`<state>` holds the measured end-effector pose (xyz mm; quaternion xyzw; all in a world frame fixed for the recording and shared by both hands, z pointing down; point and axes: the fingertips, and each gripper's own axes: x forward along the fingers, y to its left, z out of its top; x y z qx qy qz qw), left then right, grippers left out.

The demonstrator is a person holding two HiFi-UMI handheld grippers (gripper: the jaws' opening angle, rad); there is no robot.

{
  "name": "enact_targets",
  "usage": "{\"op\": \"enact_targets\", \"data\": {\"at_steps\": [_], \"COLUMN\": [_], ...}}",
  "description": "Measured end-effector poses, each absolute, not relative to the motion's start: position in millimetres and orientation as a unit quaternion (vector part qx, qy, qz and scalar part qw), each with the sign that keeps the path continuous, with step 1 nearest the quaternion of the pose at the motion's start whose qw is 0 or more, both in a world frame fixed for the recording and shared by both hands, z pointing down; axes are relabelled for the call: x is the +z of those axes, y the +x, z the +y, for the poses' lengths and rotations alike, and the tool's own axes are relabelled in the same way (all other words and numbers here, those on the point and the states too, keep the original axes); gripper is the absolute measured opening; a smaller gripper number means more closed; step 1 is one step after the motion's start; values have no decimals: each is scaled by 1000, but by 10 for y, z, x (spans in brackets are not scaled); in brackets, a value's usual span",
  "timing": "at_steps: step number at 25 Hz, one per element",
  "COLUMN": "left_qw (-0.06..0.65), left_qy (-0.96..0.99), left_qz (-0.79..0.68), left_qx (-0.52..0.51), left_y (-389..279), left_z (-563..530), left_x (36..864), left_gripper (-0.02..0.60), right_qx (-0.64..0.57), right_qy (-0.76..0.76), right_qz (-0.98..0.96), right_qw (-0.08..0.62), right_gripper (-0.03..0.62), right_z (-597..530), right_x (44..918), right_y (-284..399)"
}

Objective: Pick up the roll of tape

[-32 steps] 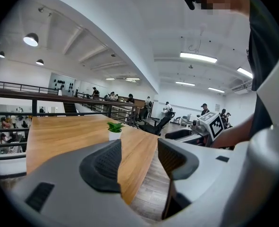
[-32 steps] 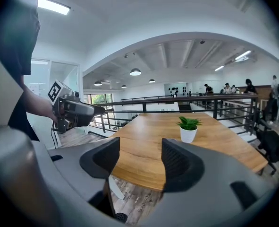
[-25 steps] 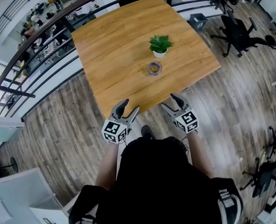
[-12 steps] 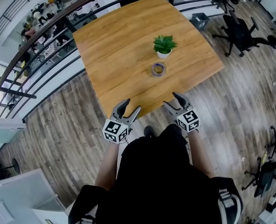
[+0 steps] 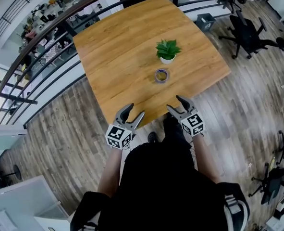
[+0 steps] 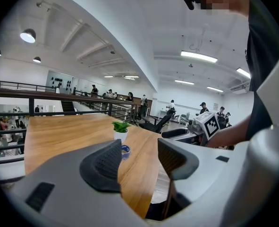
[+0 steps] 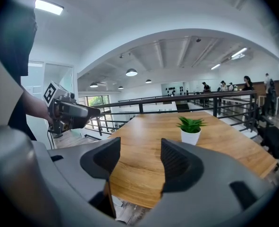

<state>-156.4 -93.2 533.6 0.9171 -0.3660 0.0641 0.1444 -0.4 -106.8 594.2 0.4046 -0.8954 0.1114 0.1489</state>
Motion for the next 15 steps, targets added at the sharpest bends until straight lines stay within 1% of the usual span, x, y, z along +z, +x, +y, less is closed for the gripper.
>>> {"op": "enact_targets", "data": {"at_steps": [15], "left_qw": [161], "left_qy": [901], "left_qz": [-399], "left_qx": [58], "left_y": [-1253], "left_z": [-1731], "left_x": [5310], "left_gripper": [244], "right_qx": [120], "right_qy": [352], "right_qz": [-914], "right_qw": [165], "right_gripper": [276], "right_z": [-1895], "right_x": [5993], "right_y": [135]}}
